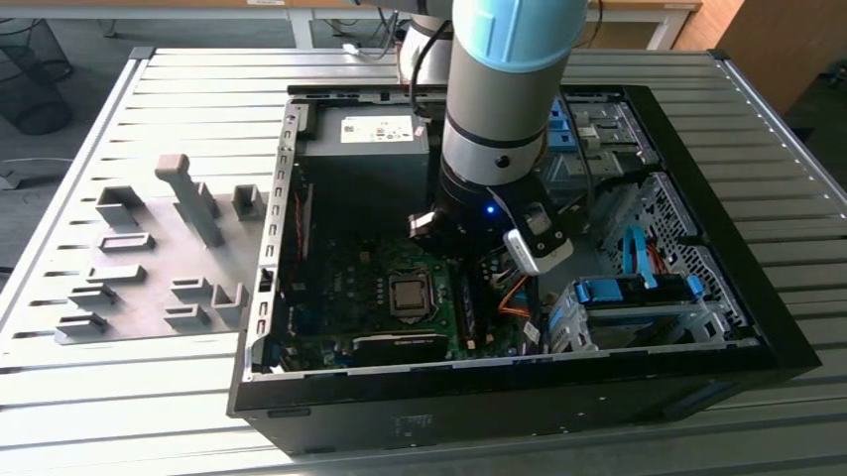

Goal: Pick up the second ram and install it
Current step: 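Insert the second ram into the second slot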

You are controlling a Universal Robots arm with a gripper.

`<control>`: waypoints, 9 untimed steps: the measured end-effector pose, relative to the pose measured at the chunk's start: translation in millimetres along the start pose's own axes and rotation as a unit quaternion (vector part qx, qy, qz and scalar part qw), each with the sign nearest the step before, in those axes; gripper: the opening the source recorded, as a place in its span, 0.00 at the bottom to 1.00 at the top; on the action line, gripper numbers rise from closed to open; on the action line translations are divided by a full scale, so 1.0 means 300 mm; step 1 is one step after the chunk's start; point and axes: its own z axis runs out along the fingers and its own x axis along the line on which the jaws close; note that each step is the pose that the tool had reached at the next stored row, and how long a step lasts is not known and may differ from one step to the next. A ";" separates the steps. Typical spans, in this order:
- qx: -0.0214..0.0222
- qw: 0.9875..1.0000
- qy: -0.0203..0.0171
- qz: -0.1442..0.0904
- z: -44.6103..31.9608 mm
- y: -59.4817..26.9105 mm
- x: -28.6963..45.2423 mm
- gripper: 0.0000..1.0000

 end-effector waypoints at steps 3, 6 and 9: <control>0.000 1.000 0.002 0.000 0.002 0.000 0.000 0.14; -0.001 1.000 0.002 0.000 0.003 0.000 0.000 0.14; -0.002 1.000 0.002 0.000 0.007 0.000 0.000 0.14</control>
